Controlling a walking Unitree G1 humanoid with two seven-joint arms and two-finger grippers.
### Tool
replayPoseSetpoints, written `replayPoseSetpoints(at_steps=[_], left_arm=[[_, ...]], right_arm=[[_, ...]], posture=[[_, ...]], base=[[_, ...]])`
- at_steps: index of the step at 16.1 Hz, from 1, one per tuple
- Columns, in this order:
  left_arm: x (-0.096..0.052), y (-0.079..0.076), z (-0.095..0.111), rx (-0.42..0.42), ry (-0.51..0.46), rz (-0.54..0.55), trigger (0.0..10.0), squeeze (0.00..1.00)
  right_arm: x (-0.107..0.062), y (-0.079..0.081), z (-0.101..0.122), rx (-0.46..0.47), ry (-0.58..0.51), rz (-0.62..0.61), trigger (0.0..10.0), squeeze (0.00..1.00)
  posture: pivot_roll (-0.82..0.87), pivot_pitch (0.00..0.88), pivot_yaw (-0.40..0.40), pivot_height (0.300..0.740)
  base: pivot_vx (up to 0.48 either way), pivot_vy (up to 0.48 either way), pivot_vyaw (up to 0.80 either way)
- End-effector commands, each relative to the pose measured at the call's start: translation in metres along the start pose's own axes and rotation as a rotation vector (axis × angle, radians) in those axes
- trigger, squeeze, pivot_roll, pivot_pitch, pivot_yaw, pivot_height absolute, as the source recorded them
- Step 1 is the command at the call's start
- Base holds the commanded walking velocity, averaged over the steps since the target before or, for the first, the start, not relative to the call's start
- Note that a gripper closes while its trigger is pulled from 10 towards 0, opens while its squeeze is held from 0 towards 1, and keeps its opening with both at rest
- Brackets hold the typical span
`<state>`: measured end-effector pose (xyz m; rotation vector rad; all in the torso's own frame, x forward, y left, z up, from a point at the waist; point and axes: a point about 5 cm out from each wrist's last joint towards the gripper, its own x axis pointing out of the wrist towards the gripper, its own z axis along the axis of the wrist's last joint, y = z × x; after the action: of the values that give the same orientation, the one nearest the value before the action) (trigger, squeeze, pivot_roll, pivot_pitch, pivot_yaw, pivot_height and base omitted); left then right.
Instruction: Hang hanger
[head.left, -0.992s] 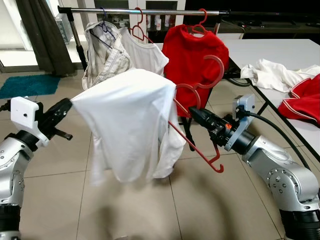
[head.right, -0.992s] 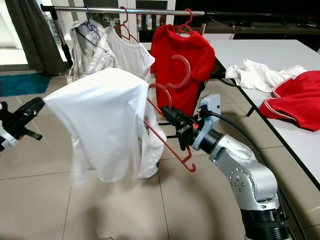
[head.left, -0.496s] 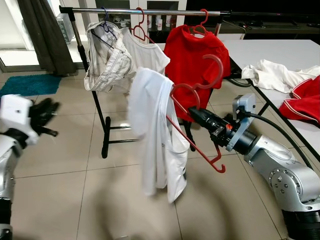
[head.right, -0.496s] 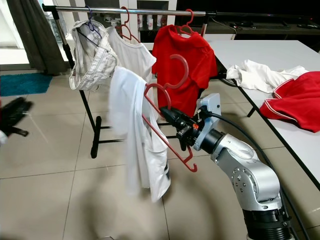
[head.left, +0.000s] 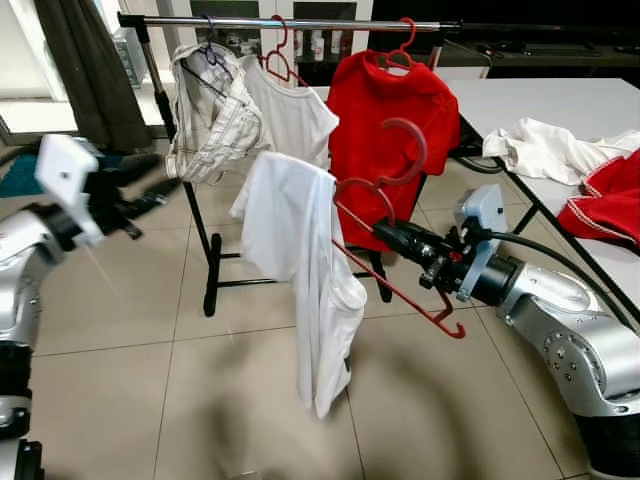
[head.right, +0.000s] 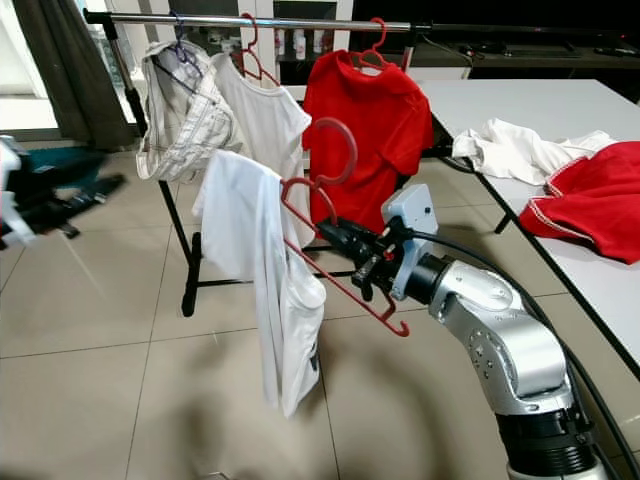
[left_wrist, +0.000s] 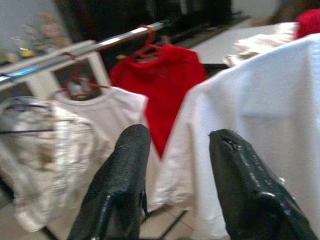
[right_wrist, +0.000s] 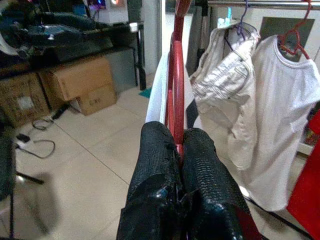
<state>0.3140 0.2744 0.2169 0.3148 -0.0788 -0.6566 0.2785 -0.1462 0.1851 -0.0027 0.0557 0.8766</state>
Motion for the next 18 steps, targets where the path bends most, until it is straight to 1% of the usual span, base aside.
replayPoseSetpoints(at_steps=[1,2,3,5,8,9,10,11,12,13,14,15,16,17,18], left_arm=[[0.007,-0.004,0.009,0.012,-0.016,-0.062,10.0,1.0],[0.011,-0.005,0.013,0.01,-0.025,-0.104,10.0,1.0],[0.016,-0.006,0.019,0.006,-0.033,-0.166,10.0,1.0],[0.018,-0.003,0.023,0.021,-0.02,-0.194,10.0,1.0],[0.023,-0.012,0.022,0.013,-0.022,-0.233,10.0,1.0],[0.026,-0.022,0.019,-0.004,-0.024,-0.262,10.0,0.89],[0.03,-0.032,0.014,-0.022,-0.027,-0.278,10.0,0.2],[0.034,-0.042,0.01,-0.036,-0.036,-0.277,10.0,0.0],[0.043,-0.055,0.007,-0.076,-0.055,-0.248,10.0,0.0],[0.053,-0.069,0.006,-0.127,-0.085,-0.224,10.0,0.0],[0.06,-0.08,0.006,-0.152,-0.095,-0.212,10.0,0.0],[0.071,-0.09,0.002,-0.153,-0.082,-0.153,10.0,0.0],[0.08,-0.093,0.0,-0.182,-0.083,-0.073,10.0,0.0],[0.085,-0.094,0.001,-0.222,-0.107,-0.019,10.0,0.0],[0.088,-0.095,0.001,-0.237,-0.122,0.002,10.0,0.0]], right_arm=[[0.002,0.003,0.01,-0.062,-0.03,0.016,10.0,0.0],[0.002,0.005,0.009,-0.082,-0.019,0.027,10.0,0.0],[0.003,0.008,0.008,-0.122,0.0,0.049,10.0,0.0],[0.003,0.012,0.008,-0.154,0.002,0.076,10.0,0.0],[0.004,0.013,0.008,-0.175,-0.006,0.078,10.0,0.0],[0.005,0.014,0.007,-0.183,-0.01,0.073,10.0,0.0],[0.007,0.014,0.007,-0.186,-0.016,0.048,10.0,0.0],[0.009,0.012,0.006,-0.167,-0.024,0.014,10.0,0.0],[0.012,0.009,0.003,-0.151,-0.023,-0.037,10.0,0.0],[0.015,0.008,0.002,-0.117,-0.032,-0.076,10.0,0.0],[0.017,0.008,0.001,-0.092,-0.037,-0.102,10.0,0.0],[0.021,0.008,-0.001,-0.069,-0.037,-0.131,10.0,0.0],[0.024,0.009,-0.002,-0.053,-0.041,-0.145,10.0,0.0],[0.028,0.012,-0.002,-0.041,-0.045,-0.152,10.0,0.0],[0.03,0.014,-0.001,-0.036,-0.047,-0.155,10.0,0.0]], posture=[[-0.1,0.0,0.021,0.74],[-0.1,0.0,0.023,0.74],[-0.1,0.0,0.023,0.74],[-0.1,0.0,0.026,0.74],[-0.1,0.0,0.028,0.74],[-0.1,0.0,0.027,0.74],[-0.1,0.0,0.027,0.74],[-0.1,0.0,0.024,0.74],[-0.1,0.0,0.02,0.74],[-0.1,0.0,0.02,0.74],[-0.1,0.0,0.015,0.74],[-0.1,0.0,0.012,0.74],[-0.1,0.0,0.01,0.74],[-0.1,0.0,0.008,0.74],[-0.1,0.0,0.008,0.74]], base=[[0.0,0.0,0.0],[0.0,0.0,0.0],[0.0,0.0,0.0],[0.0,0.0,0.0],[0.0,0.0,0.0],[0.0,0.0,0.0],[0.0,0.0,0.0],[0.0,0.0,0.0],[0.0,0.0,0.0],[0.0,0.0,0.0],[0.0,0.0,0.0],[0.0,0.0,0.0],[0.0,0.0,0.0],[0.0,0.0,0.0],[0.0,0.0,0.0]])
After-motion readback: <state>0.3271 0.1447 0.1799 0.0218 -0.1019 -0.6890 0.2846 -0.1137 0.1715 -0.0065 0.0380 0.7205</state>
